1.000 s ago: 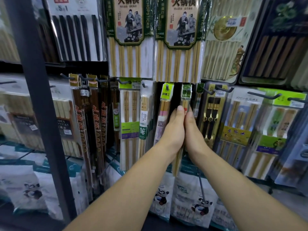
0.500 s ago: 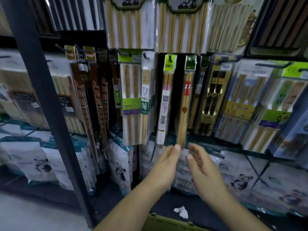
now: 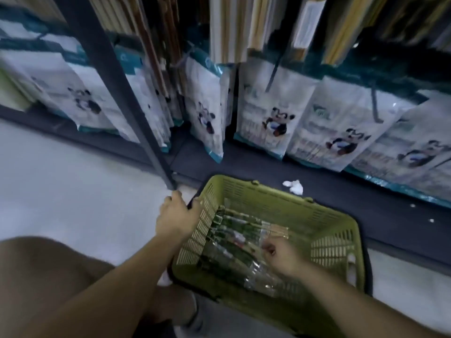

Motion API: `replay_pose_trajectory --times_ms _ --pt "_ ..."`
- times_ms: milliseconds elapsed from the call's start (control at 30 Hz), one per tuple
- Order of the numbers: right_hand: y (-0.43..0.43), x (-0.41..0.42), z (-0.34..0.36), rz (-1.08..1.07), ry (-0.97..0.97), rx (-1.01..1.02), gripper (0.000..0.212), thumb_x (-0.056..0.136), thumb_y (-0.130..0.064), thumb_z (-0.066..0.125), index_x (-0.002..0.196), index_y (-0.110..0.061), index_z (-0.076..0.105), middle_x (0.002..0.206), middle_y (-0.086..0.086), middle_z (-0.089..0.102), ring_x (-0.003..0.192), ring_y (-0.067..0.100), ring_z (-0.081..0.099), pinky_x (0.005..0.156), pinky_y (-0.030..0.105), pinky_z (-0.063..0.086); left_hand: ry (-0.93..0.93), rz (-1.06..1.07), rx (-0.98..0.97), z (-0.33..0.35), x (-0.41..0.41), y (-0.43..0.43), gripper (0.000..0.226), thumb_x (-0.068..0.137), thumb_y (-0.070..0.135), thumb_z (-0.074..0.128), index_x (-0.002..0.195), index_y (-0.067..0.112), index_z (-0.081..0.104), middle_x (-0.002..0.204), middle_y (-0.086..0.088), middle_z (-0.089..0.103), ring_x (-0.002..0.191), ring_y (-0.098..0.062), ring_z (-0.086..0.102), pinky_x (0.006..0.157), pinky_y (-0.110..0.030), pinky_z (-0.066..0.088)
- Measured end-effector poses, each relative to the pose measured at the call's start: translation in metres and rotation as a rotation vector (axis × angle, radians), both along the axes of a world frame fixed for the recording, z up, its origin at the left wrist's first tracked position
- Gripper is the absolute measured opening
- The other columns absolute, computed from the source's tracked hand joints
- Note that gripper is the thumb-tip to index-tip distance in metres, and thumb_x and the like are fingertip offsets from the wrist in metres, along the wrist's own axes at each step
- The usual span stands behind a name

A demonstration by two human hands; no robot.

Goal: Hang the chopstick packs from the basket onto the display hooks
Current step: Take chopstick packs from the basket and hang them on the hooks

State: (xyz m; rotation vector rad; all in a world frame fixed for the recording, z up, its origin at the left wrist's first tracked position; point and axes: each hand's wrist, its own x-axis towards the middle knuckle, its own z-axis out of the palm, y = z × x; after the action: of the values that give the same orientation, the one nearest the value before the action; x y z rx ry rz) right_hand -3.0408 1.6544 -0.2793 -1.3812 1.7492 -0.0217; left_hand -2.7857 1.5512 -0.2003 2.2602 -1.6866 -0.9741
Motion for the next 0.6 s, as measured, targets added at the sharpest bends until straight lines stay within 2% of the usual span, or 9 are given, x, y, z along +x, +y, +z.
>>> replay_pose_trajectory --times_ms 67,133,200,267,333,433,500,600 --pt "0.001 0.004 -0.034 0.024 0.025 0.062 0.010 0.094 -0.009 0.061 0.093 -0.018 0.066 0.099 0.016 0.070 0.096 0.033 0.066 0.082 0.037 0.052 0.056 -0.026 0.062 -0.018 0.009 0.005 0.054 0.100 0.058 0.048 0.127 0.012 0.051 0.124 -0.019 0.062 0.117 -0.041 0.058 0.096 -0.047 0.048" --pt "0.000 0.009 -0.061 0.028 0.045 0.123 0.009 0.093 -0.015 0.063 0.100 -0.019 0.066 0.106 0.016 0.069 0.102 0.035 0.066 0.085 0.037 0.051 0.096 -0.057 0.055 -0.032 0.014 0.013 0.045 0.100 0.062 0.045 0.109 0.018 0.051 0.102 -0.013 0.067 0.097 -0.038 0.063 0.083 -0.046 0.051" --pt "-0.001 0.016 -0.078 0.053 0.102 0.143 0.026 0.092 -0.027 0.067 0.117 -0.018 0.066 0.114 0.010 0.070 0.106 0.031 0.066 0.088 0.034 0.052 0.121 -0.038 0.046 -0.042 0.015 0.021 0.038 0.101 0.058 0.046 0.101 0.020 0.047 0.091 -0.010 0.066 0.086 -0.036 0.063 0.072 -0.043 0.049" --pt "-0.003 0.023 -0.086 0.057 0.125 0.126 0.037 0.090 -0.035 0.071 0.123 -0.020 0.064 0.113 0.009 0.071 0.100 0.029 0.067 0.080 0.032 0.052 0.117 -0.010 0.024 -0.048 0.015 0.026 0.035 0.101 0.055 0.047 0.098 0.021 0.045 0.084 -0.008 0.064 0.081 -0.035 0.064 0.066 -0.043 0.049" --pt "-0.005 0.032 -0.093 0.105 0.169 0.107 0.048 0.089 -0.042 0.071 0.130 -0.022 0.059 0.118 0.009 0.068 0.102 0.029 0.064 0.076 0.030 0.049 0.112 -0.001 0.002 -0.051 0.014 0.027 0.034 0.101 0.054 0.049 0.099 0.020 0.045 0.081 -0.007 0.064 0.077 -0.033 0.064 0.065 -0.044 0.052" --pt "-0.007 0.041 -0.105 0.194 0.265 0.082 0.066 0.089 -0.048 0.071 0.144 -0.019 0.048 0.134 0.012 0.054 0.122 0.032 0.050 0.093 0.035 0.046 0.129 0.007 0.007 -0.053 0.015 0.025 0.035 0.101 0.053 0.050 0.099 0.018 0.046 0.083 -0.009 0.065 0.077 -0.034 0.065 0.070 -0.048 0.056" --pt "-0.008 0.046 -0.111 0.224 0.308 0.065 0.071 0.089 -0.047 0.072 0.146 -0.016 0.042 0.141 0.012 0.048 0.130 0.033 0.042 0.101 0.039 0.044 0.120 0.014 0.009 -0.055 0.016 0.025 0.036 0.101 0.054 0.050 0.099 0.019 0.046 0.083 -0.008 0.065 0.077 -0.032 0.065 0.070 -0.048 0.056" --pt "-0.009 0.050 -0.118 0.261 0.374 0.063 0.073 0.088 -0.044 0.075 0.146 -0.015 0.042 0.143 0.011 0.050 0.134 0.032 0.042 0.102 0.039 0.044 0.114 0.019 0.015 -0.056 0.016 0.025 0.036 0.101 0.055 0.050 0.098 0.020 0.046 0.080 -0.006 0.064 0.075 -0.028 0.064 0.068 -0.045 0.055"
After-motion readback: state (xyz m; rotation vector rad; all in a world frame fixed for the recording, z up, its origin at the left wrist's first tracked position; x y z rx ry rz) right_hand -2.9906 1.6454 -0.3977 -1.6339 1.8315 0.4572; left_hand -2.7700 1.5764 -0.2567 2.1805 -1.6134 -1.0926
